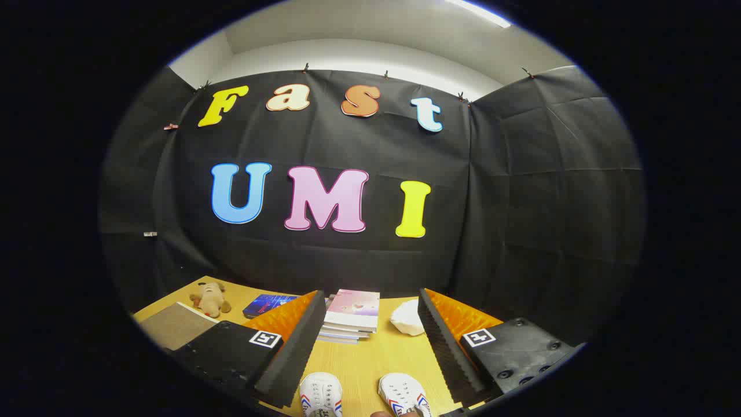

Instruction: Open the storage box then place both shoes into the box .Put the left shoe in first, then the right shoe, with the right side of both shoes facing outward in a uniform manner.

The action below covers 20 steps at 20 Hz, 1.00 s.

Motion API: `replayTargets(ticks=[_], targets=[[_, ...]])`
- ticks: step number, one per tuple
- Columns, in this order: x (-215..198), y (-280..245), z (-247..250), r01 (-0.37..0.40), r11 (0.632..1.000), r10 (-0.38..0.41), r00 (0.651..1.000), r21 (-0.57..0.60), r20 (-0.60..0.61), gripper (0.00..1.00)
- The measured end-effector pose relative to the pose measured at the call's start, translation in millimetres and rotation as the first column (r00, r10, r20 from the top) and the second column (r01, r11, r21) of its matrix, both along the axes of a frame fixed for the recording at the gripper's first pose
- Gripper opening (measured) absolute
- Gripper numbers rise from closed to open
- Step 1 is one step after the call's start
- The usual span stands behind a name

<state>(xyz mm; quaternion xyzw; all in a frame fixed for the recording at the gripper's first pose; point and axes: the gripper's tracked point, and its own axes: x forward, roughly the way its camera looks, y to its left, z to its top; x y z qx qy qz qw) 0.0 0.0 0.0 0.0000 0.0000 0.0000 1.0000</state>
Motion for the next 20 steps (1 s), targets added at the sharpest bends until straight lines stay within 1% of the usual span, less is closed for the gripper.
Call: replayTargets(ticks=[7, 10, 15, 17, 20], targets=[[2, 12, 1, -0.039, 0.999, 0.039, 0.999, -0.012, -0.003, 0.97], [4, 15, 0, -0.032, 0.999, 0.032, 0.999, -0.017, 0.006, 0.97], [-2, 32, -11, -0.061, 0.998, 0.061, 0.997, -0.008, -0.038, 0.98], [-6, 43, -17, -0.086, 0.996, 0.086, 0.994, 0.014, -0.07, 0.98], [-10, 55, -27, -0.101, 0.994, 0.104, 0.988, 0.031, -0.117, 0.98]])
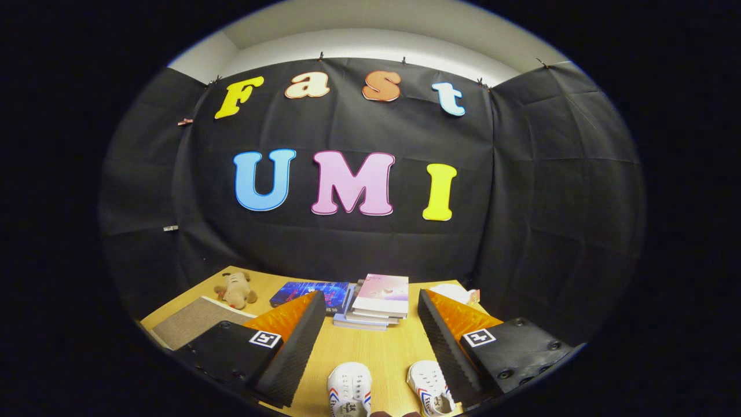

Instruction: Open the storage box then place both shoes into the box .Put the left shoe in first, then the right shoe, with the right side of both shoes facing outward in a uniform manner.

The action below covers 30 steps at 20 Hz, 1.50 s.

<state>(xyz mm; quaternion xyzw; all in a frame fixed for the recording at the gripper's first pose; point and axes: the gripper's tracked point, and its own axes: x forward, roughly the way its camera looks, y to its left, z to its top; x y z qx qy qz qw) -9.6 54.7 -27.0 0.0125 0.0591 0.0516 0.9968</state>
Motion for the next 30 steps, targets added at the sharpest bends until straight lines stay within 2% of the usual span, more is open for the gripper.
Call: replayTargets(ticks=[7, 9, 12, 14, 17, 19, 21, 26, 30], targets=[[-14, 57, -34, -0.114, 0.983, 0.135, 0.98, 0.143, -0.149, 0.99], [-19, 82, -54, -0.167, 0.962, 0.216, 0.95, 0.215, -0.228, 0.98], [-28, 112, -77, -0.219, 0.909, 0.339, 0.885, 0.355, -0.32, 0.98], [-37, 133, -99, -0.258, 0.863, 0.437, 0.813, 0.434, -0.385, 0.98], [-55, 158, -129, -0.299, 0.787, 0.574, 0.676, 0.541, -0.462, 0.98], [-74, 172, -149, -0.296, 0.734, 0.645, 0.586, 0.611, -0.491, 0.98], [-90, 180, -170, -0.257, 0.69, 0.692, 0.508, 0.676, -0.514, 0.98], [-115, 203, -186, -0.213, 0.573, 0.799, 0.36, 0.791, -0.482, 0.98], [-115, 220, -188, -0.155, 0.478, 0.859, 0.289, 0.864, -0.423, 0.98]])
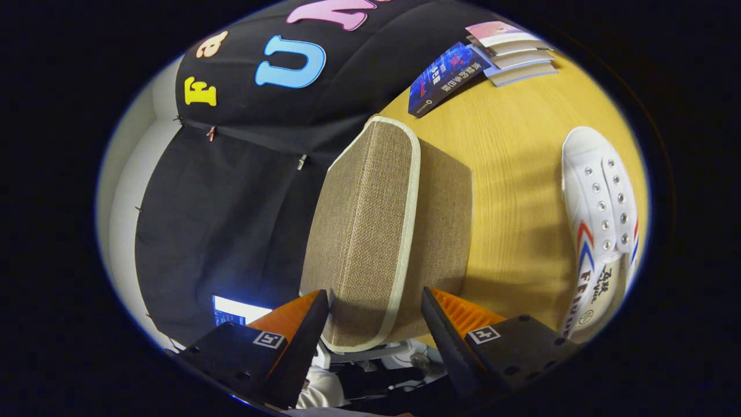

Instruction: Open the storage box then place both shoes into the box .Put the left shoe in first, then the right shoe, with the right side of both shoes facing outward in a uniform manner.

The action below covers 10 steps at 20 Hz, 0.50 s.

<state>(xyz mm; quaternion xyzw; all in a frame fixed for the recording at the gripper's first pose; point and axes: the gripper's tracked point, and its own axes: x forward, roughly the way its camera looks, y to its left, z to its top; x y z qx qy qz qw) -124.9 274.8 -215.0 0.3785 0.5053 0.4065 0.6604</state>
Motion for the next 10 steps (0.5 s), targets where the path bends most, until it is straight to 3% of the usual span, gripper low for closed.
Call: replayTargets(ticks=[6, 10], targets=[[0, 14, 7, -0.05, 0.989, 0.068, 0.989, 0.143, -0.129, 0.97], [3, 12, 19, -0.034, 0.977, 0.082, 0.972, 0.212, -0.222, 0.96]])
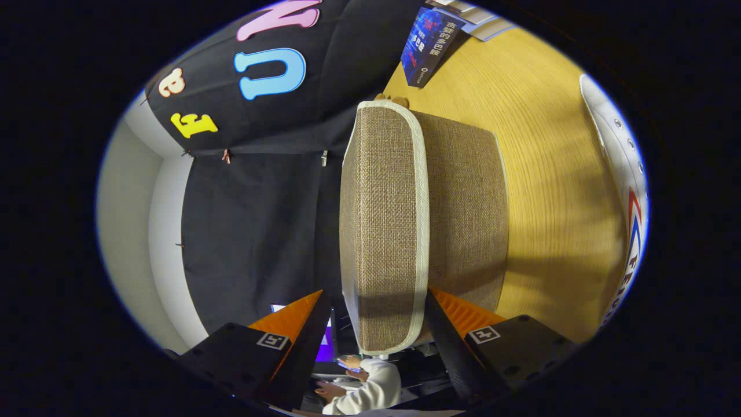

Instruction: Open the storage box then place both shoes into the box .Put the left shoe in first, then the right shoe, with the right side of both shoes facing outward in a uniform manner.

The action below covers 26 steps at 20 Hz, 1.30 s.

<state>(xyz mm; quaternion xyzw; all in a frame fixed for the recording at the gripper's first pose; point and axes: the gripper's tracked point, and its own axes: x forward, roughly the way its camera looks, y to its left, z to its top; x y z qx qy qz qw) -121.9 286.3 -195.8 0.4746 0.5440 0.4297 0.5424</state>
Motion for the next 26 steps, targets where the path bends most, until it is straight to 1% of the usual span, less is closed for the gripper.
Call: replayTargets(ticks=[2, 4, 6, 7, 8, 10, 13, 14, 16, 17, 18, 20, 26], targets=[[3, -7, 12, 0.017, 0.999, -0.016, 0.999, 0.032, -0.031, 0.96], [8, -11, 24, 0.034, 0.998, -0.031, 0.998, 0.061, -0.056, 0.92], [6, -17, 37, 0.041, 0.996, -0.034, 0.996, 0.084, -0.087, 0.92], [6, -18, 40, 0.048, 0.996, -0.041, 0.995, 0.078, -0.091, 0.92], [8, -22, 44, 0.069, 0.994, -0.062, 0.994, 0.081, -0.09, 0.83], [8, -18, 53, 0.046, 0.993, -0.034, 0.994, 0.109, -0.105, 0.65], [7, -13, 62, 0.065, 0.993, -0.055, 0.993, 0.099, -0.102, 0.31], [5, -10, 68, 0.054, 0.992, -0.044, 0.995, 0.114, -0.091, 0.19], [0, -2, 81, 0.043, 0.992, -0.035, 0.997, 0.122, -0.065, 0.14], [3, -2, 87, 0.049, 0.991, -0.041, 0.997, 0.127, -0.062, 0.11], [3, 1, 97, 0.045, 0.989, -0.037, 0.998, 0.143, -0.059, 0.11], [7, 9, 114, 0.04, 0.987, -0.034, 0.999, 0.154, -0.043, 0.06], [20, 50, 158, 0.016, 0.989, -0.021, 0.999, 0.149, 0.029, 0.06]])
